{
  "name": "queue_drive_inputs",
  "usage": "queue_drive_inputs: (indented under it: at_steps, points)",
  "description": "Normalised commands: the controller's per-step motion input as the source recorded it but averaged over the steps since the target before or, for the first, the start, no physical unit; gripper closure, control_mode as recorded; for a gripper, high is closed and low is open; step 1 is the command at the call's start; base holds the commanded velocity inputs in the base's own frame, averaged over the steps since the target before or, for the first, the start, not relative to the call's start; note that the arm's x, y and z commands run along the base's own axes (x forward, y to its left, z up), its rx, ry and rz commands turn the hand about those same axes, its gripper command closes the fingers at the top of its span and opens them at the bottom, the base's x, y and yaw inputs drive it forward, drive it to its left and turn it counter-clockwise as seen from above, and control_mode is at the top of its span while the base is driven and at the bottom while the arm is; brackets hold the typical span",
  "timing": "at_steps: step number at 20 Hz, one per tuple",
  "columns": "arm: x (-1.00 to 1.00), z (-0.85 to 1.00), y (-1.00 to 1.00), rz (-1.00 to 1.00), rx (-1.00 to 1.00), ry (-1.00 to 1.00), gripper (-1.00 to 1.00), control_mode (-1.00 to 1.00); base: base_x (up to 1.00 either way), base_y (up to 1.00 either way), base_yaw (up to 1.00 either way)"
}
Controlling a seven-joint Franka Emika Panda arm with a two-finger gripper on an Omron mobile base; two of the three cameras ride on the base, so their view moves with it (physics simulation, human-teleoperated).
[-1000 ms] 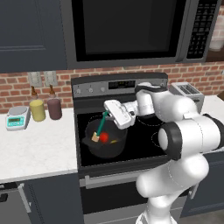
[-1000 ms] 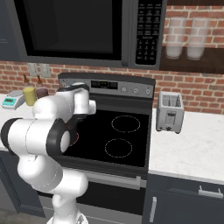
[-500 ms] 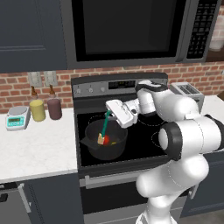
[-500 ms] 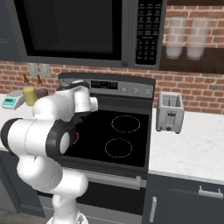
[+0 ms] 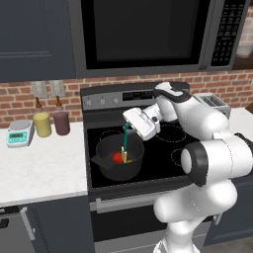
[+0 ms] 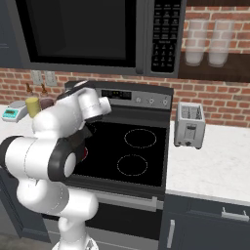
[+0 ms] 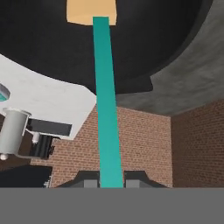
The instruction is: Put the lemon and tomato in the pot. Retrieve the spatula and lightly stir the vegetables in the pot.
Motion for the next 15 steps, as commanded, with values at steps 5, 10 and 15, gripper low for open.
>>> queue_drive_inputs:
  at_steps: [5, 10, 15]
  points:
    - [0.04, 0.0, 0.0, 0.08, 0.0, -0.01, 1.0, -1.0, 0.0, 0.0, 0.0]
    - [0.16, -0.08, 0.02, 0.16, 0.0, -0.01, 1.0, -1.0, 0.0, 0.0, 0.0]
    - [0.2, -0.01, 0.11, 0.23, 0.0, -0.11, 1.0, -1.0, 0.0, 0.0, 0.0]
